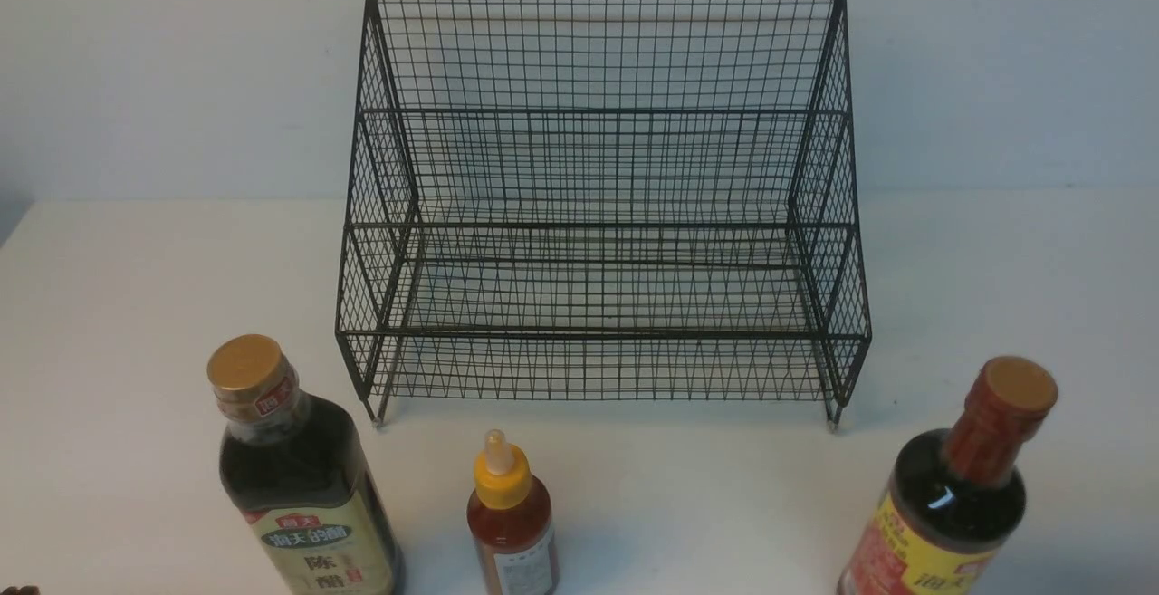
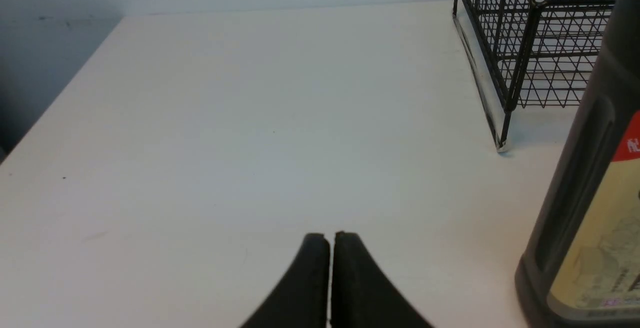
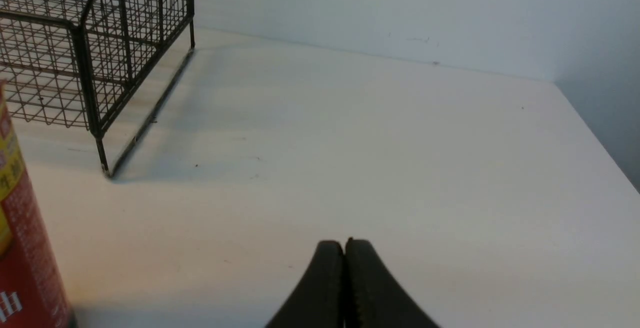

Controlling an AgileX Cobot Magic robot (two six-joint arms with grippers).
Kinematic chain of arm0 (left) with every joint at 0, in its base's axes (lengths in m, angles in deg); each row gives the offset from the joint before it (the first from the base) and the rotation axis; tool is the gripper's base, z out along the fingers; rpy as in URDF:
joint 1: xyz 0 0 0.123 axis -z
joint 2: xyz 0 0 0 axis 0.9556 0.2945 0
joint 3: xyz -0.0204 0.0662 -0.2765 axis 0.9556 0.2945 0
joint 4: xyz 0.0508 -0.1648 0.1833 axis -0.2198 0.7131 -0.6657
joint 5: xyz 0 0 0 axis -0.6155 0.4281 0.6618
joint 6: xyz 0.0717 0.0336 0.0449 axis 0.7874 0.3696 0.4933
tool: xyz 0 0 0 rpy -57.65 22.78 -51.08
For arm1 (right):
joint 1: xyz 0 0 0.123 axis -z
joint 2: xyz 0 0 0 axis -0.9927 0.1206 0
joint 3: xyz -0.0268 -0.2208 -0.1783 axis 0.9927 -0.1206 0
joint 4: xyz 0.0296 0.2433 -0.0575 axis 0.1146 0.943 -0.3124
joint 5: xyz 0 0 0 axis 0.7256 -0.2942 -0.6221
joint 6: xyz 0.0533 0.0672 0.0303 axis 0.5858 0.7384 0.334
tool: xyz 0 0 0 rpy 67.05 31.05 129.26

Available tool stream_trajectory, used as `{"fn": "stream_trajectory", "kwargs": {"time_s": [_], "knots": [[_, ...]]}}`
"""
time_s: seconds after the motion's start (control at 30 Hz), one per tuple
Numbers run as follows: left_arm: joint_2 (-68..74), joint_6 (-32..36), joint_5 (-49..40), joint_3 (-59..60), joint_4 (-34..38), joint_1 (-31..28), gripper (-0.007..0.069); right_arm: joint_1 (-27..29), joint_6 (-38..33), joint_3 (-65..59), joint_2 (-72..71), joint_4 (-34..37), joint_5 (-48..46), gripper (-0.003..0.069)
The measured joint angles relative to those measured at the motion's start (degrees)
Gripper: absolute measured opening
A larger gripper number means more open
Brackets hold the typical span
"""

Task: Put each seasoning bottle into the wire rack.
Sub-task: Use the right arm to grab the condiment bottle closest to it

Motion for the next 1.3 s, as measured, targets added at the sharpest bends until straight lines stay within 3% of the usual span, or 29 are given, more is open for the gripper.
{"fn": "stream_trajectory", "kwargs": {"time_s": [0.43,0.5,0.67,0.87,1.07,1.3], "knots": [[0.00,0.00,0.00,0.00,0.00,0.00,-0.0005,0.00,-1.50,-0.30,0.00,-9.41,1.88,-0.0015],[0.00,0.00,0.00,0.00,0.00,0.00,-0.0005,0.00,4.04,-0.77,0.00,-4.78,6.10,-0.0015],[0.00,0.00,0.00,0.00,0.00,0.00,-0.0005,0.00,22.13,-0.82,0.00,17.33,14.60,-0.0015],[0.00,0.00,0.00,0.00,0.00,0.00,-0.0005,0.00,29.66,-0.82,0.00,30.42,15.87,-0.0015],[0.00,0.00,0.00,0.00,0.00,0.00,-0.0005,0.00,26.63,0.54,0.00,30.92,13.76,-0.0015],[0.00,0.00,0.00,0.00,0.00,0.00,-0.0005,0.00,9.61,22.52,8.18,24.69,-3.92,-0.0007]]}}
